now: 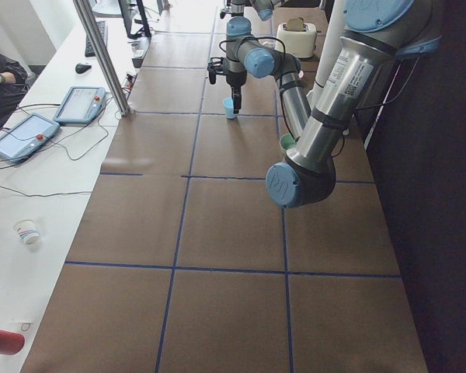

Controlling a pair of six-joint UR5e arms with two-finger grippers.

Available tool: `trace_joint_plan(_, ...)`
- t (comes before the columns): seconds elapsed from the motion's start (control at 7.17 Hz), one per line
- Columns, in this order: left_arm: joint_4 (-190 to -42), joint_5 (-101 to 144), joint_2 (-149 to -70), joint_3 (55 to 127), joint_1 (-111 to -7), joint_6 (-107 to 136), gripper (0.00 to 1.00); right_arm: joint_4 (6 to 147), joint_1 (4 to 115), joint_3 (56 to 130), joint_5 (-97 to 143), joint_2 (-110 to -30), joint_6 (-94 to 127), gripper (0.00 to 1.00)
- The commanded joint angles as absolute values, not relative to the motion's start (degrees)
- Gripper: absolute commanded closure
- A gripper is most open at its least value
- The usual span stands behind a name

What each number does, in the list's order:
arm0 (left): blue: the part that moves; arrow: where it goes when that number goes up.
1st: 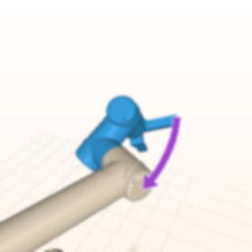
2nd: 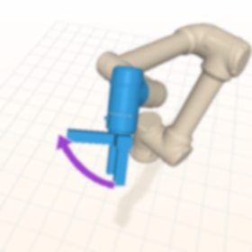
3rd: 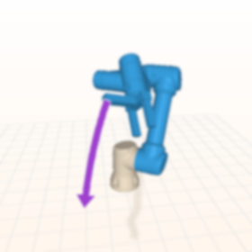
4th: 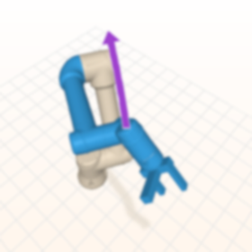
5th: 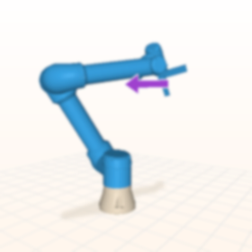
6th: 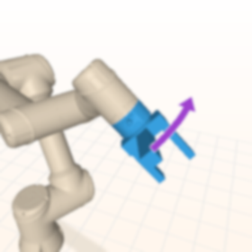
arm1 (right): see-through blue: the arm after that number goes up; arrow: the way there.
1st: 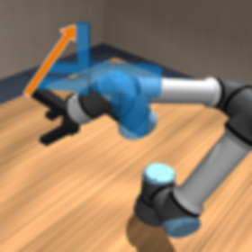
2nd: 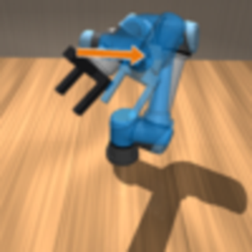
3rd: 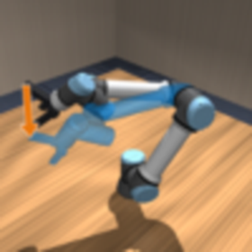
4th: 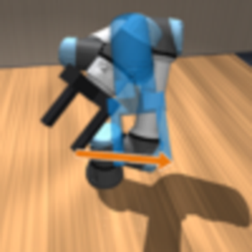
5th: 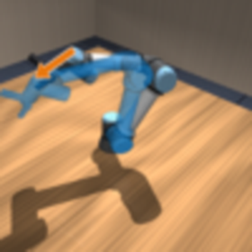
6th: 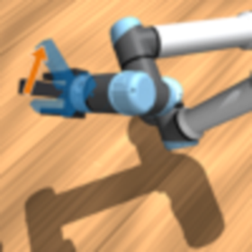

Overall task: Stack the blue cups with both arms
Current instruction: 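Grasp and lift the second light blue cup with the right gripper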

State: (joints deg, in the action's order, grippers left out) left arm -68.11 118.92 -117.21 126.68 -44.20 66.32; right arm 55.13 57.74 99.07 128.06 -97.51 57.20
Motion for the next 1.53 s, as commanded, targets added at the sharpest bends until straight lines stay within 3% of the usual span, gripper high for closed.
trace_joint_plan(0.0,-68.1,118.7,-117.1,126.7,-44.2,66.1,0.00,58.4,61.6,105.2,133.7,-96.2,61.2,1.00)
trace_joint_plan(0.42,-68.4,118.2,-110.9,126.8,-46.1,58.3,0.00,87.5,60.5,113.4,134.6,-76.6,61.7,1.00)
trace_joint_plan(0.84,-68.7,118.9,-102.2,126.7,-54.5,39.9,0.00,89.7,47.3,113.5,125.4,-62.2,78.7,1.00)
trace_joint_plan(1.4,-69.0,123.4,-98.1,117.9,-70.3,14.0,0.00,89.8,33.5,109.9,111.4,-54.7,82.1,1.00)
